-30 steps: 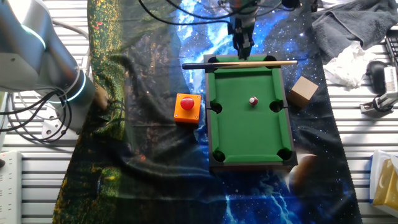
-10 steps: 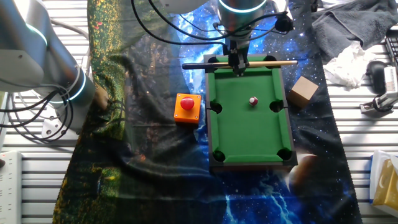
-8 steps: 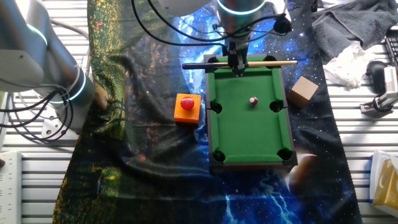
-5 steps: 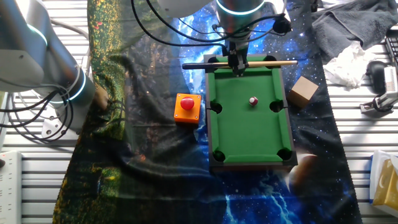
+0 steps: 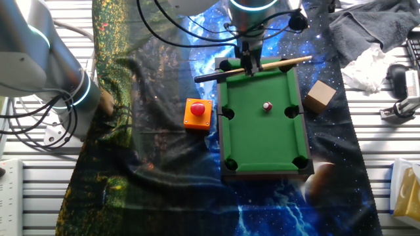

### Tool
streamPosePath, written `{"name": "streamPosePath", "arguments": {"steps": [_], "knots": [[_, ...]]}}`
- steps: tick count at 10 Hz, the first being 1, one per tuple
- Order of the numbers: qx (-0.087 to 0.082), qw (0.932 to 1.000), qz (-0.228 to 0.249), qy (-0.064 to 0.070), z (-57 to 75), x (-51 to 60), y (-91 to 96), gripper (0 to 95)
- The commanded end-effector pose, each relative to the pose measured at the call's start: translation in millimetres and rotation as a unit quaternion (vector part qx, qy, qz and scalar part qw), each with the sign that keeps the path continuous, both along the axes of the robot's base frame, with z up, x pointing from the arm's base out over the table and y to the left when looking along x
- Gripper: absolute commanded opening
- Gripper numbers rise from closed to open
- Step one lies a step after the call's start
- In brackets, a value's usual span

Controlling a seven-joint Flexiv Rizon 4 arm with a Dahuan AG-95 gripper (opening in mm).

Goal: Hit the pool ball

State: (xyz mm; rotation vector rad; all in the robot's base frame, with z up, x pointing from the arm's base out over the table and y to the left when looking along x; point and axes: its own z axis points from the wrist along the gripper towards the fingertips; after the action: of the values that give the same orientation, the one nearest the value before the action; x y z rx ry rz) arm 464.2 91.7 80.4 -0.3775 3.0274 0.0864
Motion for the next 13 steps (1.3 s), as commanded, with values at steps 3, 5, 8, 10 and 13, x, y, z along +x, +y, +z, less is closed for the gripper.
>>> {"name": "streamPosePath", "arguments": {"steps": [3, 5, 8, 10, 13], "knots": [[0.001, 1.0, 0.008, 0.003, 11.5, -2.6, -14.2, 0.0], [0.0, 0.9997, 0.024, 0.005, 23.7, -4.6, -23.7, 0.0], [-0.006, 0.9978, 0.065, 0.01, 45.1, -12.9, -44.9, 0.0], [-0.008, 0.996, 0.08, 0.039, 54.2, -19.7, -57.3, 0.0], [-0.01, 0.9943, 0.084, 0.064, 66.4, -30.4, -73.3, 0.0]]}}
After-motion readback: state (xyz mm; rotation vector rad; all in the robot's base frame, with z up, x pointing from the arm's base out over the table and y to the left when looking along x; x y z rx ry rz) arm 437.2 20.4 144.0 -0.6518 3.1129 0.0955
